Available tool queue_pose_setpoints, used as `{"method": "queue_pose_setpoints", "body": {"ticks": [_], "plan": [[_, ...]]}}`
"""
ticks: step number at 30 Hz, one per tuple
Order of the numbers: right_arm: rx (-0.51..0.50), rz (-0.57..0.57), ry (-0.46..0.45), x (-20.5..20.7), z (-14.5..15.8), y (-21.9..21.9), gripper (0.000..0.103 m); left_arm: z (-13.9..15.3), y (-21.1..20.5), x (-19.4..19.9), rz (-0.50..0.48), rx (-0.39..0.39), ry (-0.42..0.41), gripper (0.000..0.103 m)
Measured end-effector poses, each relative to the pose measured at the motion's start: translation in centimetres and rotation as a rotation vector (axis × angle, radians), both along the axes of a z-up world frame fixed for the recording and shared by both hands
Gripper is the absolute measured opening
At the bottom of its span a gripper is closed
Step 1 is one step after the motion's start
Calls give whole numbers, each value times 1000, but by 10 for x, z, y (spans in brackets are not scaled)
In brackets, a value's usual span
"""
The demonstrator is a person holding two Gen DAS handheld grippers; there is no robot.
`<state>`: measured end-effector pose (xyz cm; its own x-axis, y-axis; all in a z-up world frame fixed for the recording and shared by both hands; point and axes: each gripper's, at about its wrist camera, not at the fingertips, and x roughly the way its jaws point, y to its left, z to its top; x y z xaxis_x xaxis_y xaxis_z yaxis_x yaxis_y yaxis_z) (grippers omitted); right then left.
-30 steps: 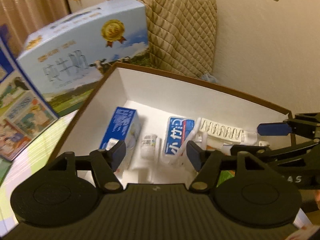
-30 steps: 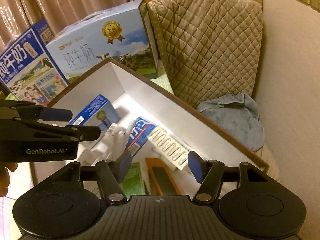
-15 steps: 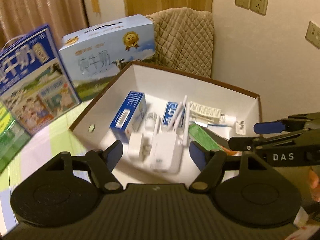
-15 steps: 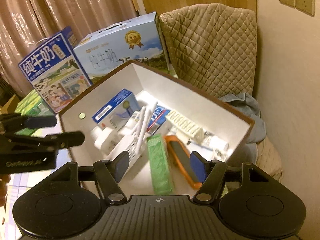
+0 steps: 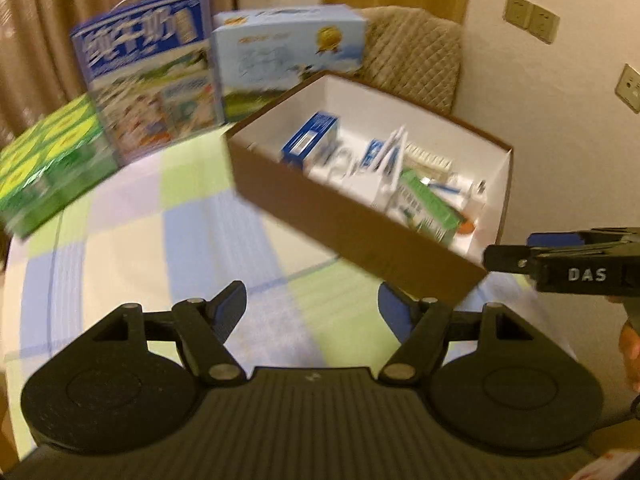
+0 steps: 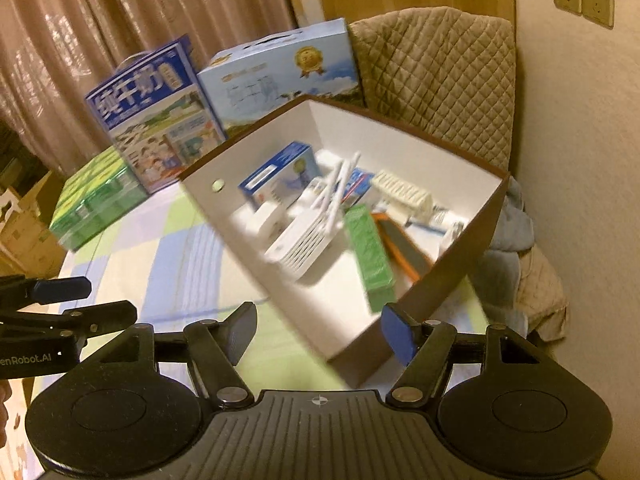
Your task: Organize rigid objects
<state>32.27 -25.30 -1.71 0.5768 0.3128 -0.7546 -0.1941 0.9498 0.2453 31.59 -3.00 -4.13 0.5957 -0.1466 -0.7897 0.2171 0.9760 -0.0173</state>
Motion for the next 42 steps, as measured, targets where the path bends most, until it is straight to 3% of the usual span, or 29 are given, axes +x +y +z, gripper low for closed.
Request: {"method": "queue_pose_setpoints", "body": {"ticks": [9,23,42], "plan": [[-11,64,25,-72,-4,47,66,9,64,-76,105,-7,0,70],[-20,172,25,-168,-5,108,66,11,120,-183,193,-5,8,70],[-43,287,-11,-226,-1,159,66,16,158,-249,265,-9,-18,70]]}}
